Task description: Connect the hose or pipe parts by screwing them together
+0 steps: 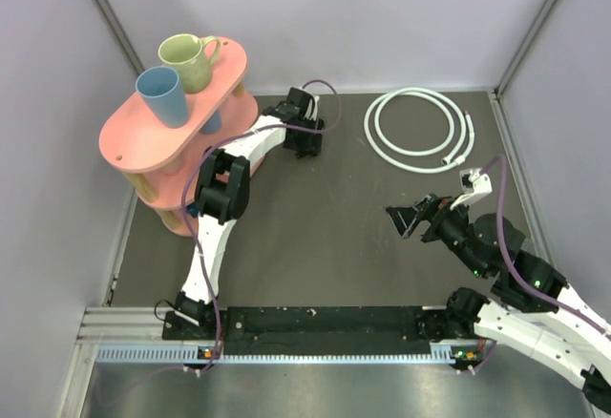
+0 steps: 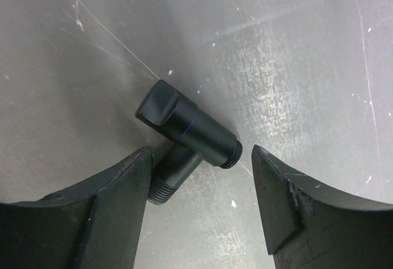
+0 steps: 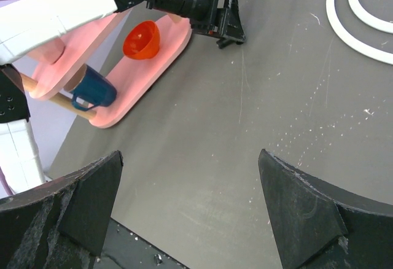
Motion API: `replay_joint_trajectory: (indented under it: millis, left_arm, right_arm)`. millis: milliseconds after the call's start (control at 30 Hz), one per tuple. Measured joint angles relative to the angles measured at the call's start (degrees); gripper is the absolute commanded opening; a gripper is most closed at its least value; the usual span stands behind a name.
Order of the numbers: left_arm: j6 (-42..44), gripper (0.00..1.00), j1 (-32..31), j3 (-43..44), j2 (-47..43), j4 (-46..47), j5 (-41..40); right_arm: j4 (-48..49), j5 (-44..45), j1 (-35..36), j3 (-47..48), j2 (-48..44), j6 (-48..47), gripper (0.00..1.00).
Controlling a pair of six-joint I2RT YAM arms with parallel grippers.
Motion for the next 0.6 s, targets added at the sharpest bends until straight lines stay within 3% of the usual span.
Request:
replay_joint_trajectory:
  millis: [300, 600]
  left_arm:
    - [-0.24, 0.55, -0.66, -0.55, 0.00, -1.95, -0.15]
    - [-1.07, 0.08, -2.05, -1.29, -0.22, -2.82, -0.35]
  right_arm:
    - [0.02, 0.00, 0.00, 0.00, -0.68, -0.04, 0.92]
    - [-0.04, -0.02, 0.02, -1.20, -2.49, 0.22, 0.92]
